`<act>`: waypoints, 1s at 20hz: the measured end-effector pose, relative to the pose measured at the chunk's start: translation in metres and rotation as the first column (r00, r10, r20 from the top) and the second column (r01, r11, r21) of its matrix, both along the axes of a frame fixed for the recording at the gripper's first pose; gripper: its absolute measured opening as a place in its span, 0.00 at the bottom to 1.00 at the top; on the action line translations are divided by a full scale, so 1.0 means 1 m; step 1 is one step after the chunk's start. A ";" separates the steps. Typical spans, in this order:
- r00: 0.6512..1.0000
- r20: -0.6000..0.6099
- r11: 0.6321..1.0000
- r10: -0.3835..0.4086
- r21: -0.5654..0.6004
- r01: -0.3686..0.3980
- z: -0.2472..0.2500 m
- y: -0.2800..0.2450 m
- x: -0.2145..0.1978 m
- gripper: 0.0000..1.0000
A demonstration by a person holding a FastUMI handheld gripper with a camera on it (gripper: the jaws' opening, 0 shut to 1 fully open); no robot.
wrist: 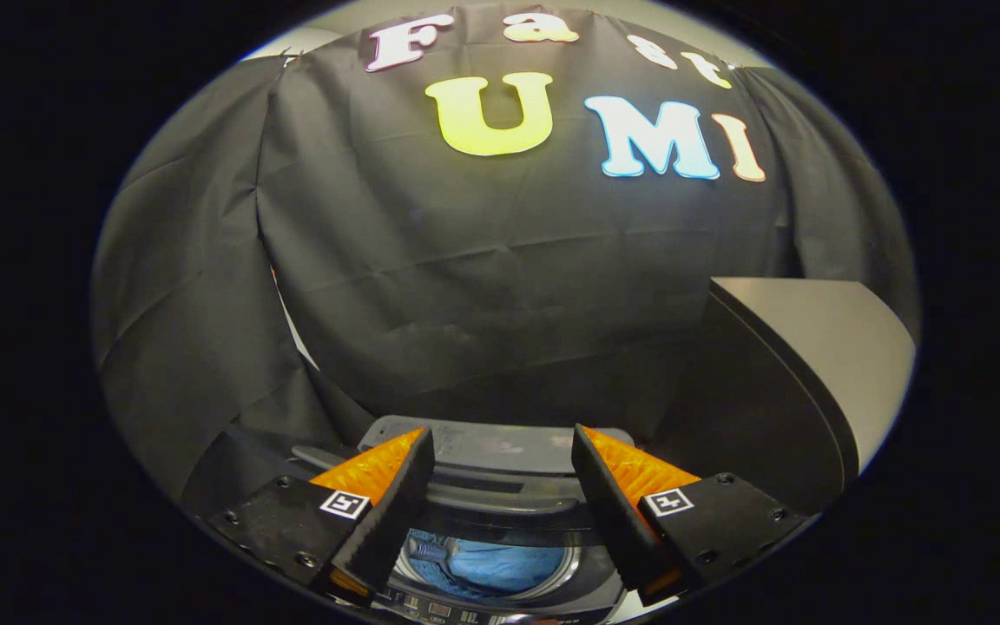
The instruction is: Put the clothes into the washing machine and then close the washing machine lid.
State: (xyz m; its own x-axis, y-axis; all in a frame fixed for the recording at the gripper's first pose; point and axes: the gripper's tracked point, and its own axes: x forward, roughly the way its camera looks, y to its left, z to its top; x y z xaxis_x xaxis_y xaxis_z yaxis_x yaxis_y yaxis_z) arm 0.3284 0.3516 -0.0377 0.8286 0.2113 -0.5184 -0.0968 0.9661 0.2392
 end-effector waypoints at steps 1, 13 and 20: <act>1.000 -0.017 1.000 0.005 0.000 -0.005 -0.008 0.003 -0.013 0.99; 0.946 0.246 0.978 0.210 -0.042 -0.206 0.018 -0.034 -0.150 0.99; 0.857 0.485 0.985 0.174 -0.070 -0.160 0.075 -0.221 -0.219 0.98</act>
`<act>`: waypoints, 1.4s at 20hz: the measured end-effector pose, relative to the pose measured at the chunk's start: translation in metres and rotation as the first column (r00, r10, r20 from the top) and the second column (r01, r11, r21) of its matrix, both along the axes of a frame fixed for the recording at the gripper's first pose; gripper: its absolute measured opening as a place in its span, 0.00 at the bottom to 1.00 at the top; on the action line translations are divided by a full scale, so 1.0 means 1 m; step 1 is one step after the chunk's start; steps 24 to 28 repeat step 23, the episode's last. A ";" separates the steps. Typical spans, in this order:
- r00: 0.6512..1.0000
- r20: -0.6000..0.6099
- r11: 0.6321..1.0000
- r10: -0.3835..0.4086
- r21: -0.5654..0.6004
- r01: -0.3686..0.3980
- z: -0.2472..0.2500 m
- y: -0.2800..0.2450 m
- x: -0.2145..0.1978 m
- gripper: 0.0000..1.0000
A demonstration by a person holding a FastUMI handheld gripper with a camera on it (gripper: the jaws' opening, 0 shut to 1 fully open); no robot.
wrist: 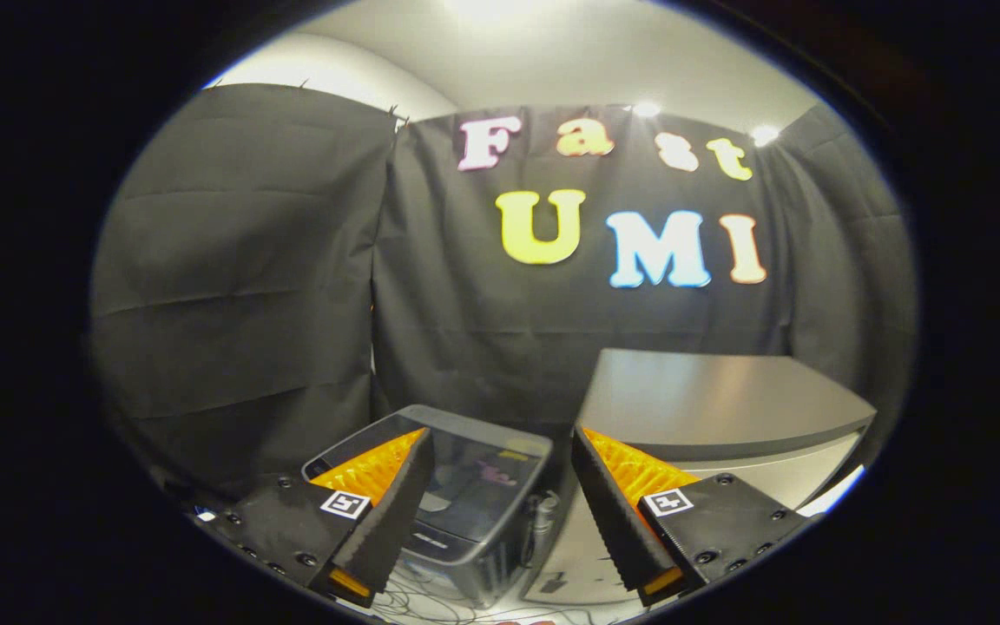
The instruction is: Put the clothes into the washing machine and then close the washing machine lid.
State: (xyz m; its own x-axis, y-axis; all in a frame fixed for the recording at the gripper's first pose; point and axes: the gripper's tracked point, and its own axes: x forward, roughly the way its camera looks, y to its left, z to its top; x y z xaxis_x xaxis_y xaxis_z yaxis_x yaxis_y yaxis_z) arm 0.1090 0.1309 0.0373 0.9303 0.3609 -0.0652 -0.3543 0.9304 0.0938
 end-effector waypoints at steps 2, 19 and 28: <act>0.998 0.056 0.999 -0.032 -0.004 0.033 0.005 -0.050 -0.020 0.98; 0.978 0.005 0.977 -0.207 -0.050 0.207 -0.050 -0.214 -0.125 0.98; 0.976 0.023 0.976 -0.215 -0.026 0.215 -0.043 -0.212 -0.125 0.98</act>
